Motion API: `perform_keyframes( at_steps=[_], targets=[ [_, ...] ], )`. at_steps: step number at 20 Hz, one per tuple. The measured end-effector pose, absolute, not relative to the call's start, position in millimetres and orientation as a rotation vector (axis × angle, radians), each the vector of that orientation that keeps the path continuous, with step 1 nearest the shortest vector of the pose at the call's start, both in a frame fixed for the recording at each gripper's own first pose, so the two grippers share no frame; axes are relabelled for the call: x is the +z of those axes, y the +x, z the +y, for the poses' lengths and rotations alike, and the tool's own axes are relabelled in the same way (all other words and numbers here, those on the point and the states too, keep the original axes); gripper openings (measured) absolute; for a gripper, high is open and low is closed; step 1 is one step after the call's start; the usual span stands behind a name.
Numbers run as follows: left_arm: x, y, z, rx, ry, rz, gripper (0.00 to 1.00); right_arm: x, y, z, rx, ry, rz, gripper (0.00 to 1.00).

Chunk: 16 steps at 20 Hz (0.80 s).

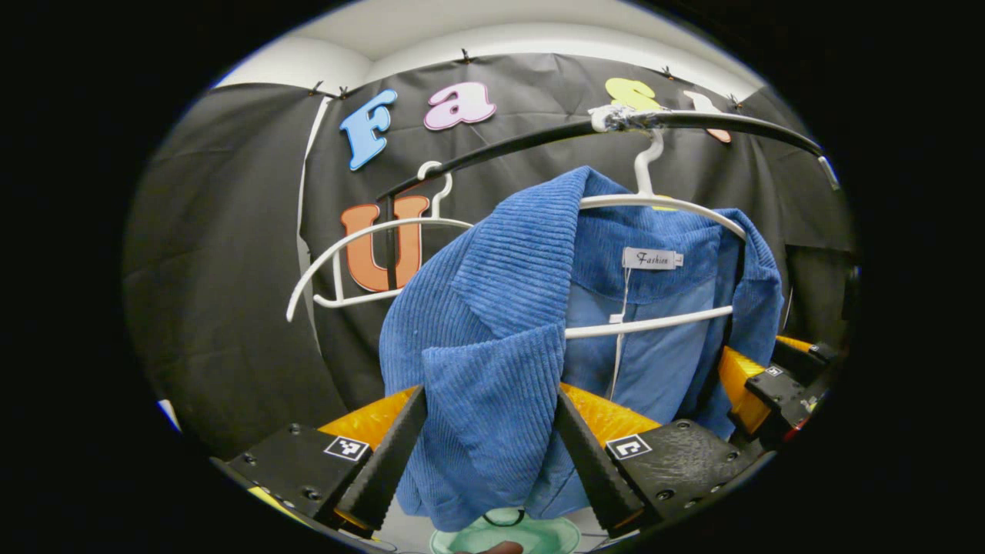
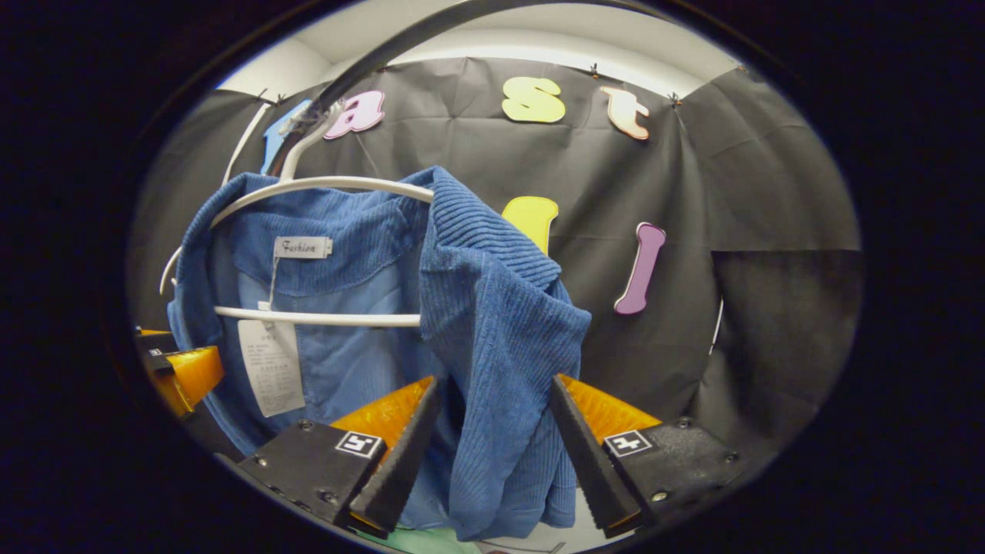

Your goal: Grasp the clothes on the hanger with both hands and then place them into the laundry hamper below.

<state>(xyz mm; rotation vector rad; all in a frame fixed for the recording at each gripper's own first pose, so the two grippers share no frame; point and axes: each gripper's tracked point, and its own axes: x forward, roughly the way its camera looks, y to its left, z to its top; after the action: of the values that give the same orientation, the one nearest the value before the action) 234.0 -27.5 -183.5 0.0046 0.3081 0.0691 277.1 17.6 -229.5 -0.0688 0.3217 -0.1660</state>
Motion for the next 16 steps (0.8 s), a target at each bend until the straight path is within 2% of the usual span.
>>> perform_keyframes(
  at_steps=[2, 3, 4, 5, 6, 7, 8, 9, 10, 11, 13, 14, 16],
  targets=[
    [-188.9, 238.0, -32.4, 0.055, 0.007, 0.324, 0.95, -229.8, 276.0, 12.9, -0.182, -0.092, 0.315, 0.78],
    [-191.5, 238.4, -36.2, 0.042, 0.005, 0.336, 0.89, -227.9, 274.7, 9.1, -0.191, -0.100, 0.310, 0.67],
    [-196.8, 239.1, -38.8, 0.027, 0.000, 0.351, 0.82, -226.2, 274.2, 6.1, -0.198, -0.106, 0.308, 0.61],
    [-199.3, 239.2, -40.0, 0.022, -0.001, 0.362, 0.73, -224.4, 274.4, 1.1, -0.206, -0.109, 0.305, 0.47],
    [-202.2, 238.9, -37.9, 0.023, -0.003, 0.369, 0.65, -221.0, 274.2, -3.2, -0.216, -0.116, 0.301, 0.41],
    [-200.8, 238.6, -39.5, 0.017, -0.007, 0.371, 0.49, -220.0, 272.0, -7.8, -0.227, -0.123, 0.295, 0.31],
    [-200.1, 238.4, -38.7, 0.018, -0.009, 0.372, 0.52, -217.0, 271.8, -9.7, -0.232, -0.129, 0.289, 0.27],
    [-197.5, 238.3, -35.3, 0.031, -0.009, 0.366, 0.35, -216.1, 268.2, -9.9, -0.230, -0.132, 0.286, 0.21],
    [-198.5, 238.4, -34.5, 0.029, -0.016, 0.371, 0.19, -215.1, 266.6, -9.4, -0.226, -0.135, 0.286, 0.19],
    [-198.9, 238.3, -39.1, 0.006, -0.029, 0.374, 0.08, -214.3, 265.3, -11.0, -0.225, -0.142, 0.281, 0.17],
    [-193.4, 238.7, -39.6, -0.009, -0.028, 0.367, 0.11, -209.5, 260.8, -14.9, -0.234, -0.160, 0.266, 0.13],
    [-192.6, 235.0, -38.6, -0.031, -0.021, 0.358, 0.00, -204.2, 259.2, -17.3, -0.242, -0.167, 0.255, 0.12],
    [-187.1, 230.4, -41.0, -0.062, -0.025, 0.353, 0.03, -196.1, 257.4, -21.6, -0.254, -0.185, 0.237, 0.09]
  ],
)
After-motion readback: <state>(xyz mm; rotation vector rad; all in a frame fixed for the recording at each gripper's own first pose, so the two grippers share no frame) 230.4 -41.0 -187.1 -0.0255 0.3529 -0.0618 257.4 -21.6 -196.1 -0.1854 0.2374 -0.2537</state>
